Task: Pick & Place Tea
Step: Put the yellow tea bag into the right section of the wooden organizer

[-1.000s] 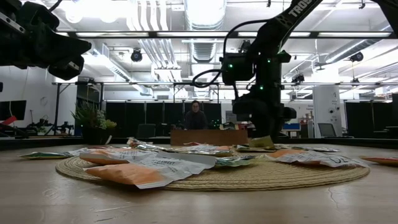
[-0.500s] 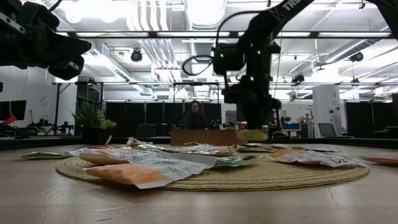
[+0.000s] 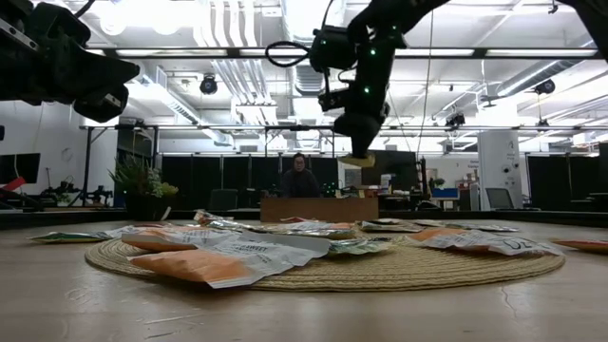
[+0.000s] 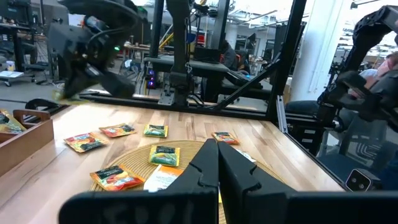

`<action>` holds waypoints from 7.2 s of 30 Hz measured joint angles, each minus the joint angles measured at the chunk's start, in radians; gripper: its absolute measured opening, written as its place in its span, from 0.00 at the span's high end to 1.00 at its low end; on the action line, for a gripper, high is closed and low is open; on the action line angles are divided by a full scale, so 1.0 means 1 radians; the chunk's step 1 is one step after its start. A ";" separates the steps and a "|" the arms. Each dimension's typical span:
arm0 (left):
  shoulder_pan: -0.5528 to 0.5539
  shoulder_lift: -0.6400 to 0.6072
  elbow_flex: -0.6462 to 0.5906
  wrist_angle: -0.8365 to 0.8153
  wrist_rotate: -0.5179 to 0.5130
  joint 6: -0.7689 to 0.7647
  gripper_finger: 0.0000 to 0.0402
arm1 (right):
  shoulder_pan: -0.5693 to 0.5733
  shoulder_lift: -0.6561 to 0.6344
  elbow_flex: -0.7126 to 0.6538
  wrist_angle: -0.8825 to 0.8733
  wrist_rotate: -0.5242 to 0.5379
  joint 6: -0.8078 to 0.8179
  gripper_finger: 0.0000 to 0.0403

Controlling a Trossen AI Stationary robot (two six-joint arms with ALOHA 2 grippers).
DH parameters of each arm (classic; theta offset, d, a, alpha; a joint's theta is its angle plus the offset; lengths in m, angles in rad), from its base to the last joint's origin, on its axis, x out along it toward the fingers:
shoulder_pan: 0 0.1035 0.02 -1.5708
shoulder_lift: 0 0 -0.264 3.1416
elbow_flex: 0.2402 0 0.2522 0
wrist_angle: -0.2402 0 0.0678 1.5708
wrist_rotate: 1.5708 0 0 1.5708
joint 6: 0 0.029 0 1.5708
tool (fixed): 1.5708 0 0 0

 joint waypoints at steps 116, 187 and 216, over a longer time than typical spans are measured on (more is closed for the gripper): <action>0.000 0.000 0.000 0.000 0.000 0.000 1.00 | -0.078 -0.092 -0.129 0.063 0.152 -0.230 0.66; 0.000 0.000 0.000 0.000 0.000 0.000 1.00 | 0.128 -0.352 -0.754 0.035 -0.442 1.204 0.43; 0.000 0.000 0.000 0.000 0.000 0.000 1.00 | 0.102 -0.301 -0.751 0.128 -0.434 1.200 0.90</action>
